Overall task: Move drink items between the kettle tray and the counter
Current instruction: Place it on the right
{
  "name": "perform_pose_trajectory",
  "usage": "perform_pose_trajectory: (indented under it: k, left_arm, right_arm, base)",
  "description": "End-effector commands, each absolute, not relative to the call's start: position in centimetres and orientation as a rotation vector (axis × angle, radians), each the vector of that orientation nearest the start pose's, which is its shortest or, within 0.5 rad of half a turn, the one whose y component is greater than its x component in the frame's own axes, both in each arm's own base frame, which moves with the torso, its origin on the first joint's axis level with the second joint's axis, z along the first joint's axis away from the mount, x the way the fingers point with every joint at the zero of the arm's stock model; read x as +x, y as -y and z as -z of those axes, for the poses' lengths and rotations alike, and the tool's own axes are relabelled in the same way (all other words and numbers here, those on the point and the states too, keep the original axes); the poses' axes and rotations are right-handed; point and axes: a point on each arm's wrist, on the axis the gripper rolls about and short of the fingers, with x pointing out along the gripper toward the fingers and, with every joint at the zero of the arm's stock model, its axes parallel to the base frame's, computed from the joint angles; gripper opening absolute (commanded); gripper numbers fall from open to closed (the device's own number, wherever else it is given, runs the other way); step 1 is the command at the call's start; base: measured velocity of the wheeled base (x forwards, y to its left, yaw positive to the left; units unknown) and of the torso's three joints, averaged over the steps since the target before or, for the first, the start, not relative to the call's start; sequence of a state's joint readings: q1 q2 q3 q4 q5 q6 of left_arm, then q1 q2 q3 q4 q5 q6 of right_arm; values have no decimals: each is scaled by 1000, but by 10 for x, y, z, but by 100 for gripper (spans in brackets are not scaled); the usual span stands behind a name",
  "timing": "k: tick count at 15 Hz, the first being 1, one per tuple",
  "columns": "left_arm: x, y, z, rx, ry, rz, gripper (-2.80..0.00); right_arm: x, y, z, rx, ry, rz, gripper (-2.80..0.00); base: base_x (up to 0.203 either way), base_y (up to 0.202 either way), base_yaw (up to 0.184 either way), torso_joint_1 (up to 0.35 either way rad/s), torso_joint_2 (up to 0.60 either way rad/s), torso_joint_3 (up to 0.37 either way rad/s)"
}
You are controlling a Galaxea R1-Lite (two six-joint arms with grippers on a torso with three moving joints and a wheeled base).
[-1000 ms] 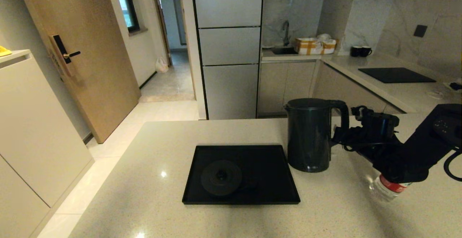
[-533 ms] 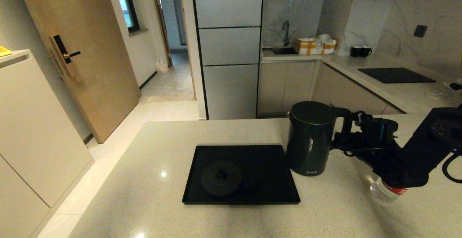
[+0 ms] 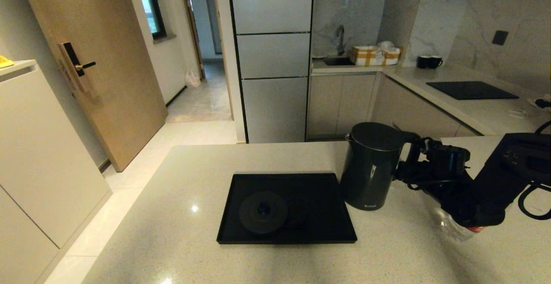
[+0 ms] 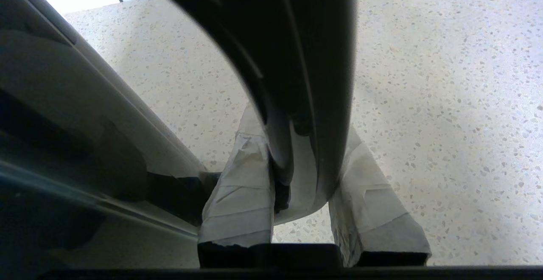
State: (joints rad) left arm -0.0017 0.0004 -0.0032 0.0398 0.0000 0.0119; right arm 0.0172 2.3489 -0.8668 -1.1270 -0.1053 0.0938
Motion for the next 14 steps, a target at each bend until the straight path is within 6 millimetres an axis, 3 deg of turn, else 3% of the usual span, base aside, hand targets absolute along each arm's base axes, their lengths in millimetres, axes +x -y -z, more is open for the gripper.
perform_pose_trajectory:
  k: [1, 9, 10, 14]
  left_arm:
    - [-23, 0, -72, 12, -37, 2, -280]
    - [-23, 0, -72, 12, -37, 2, -280]
    - [-23, 0, -72, 12, -37, 2, -280]
    - [-23, 0, -72, 12, -37, 2, -280]
  right_arm:
    - [397, -8, -6, 65, -362, 96, -280]
    - [402, -21, 11, 18, -394, 61, -280]
    - [402, -21, 16, -2, -406, 63, 0]
    - [406, -20, 18, -9, -395, 94, 0]
  base:
    - [0, 0, 0, 0, 0, 0]
    - [0, 0, 0, 0, 0, 0]
    - [0, 0, 0, 0, 0, 0]
    - [0, 0, 0, 0, 0, 0]
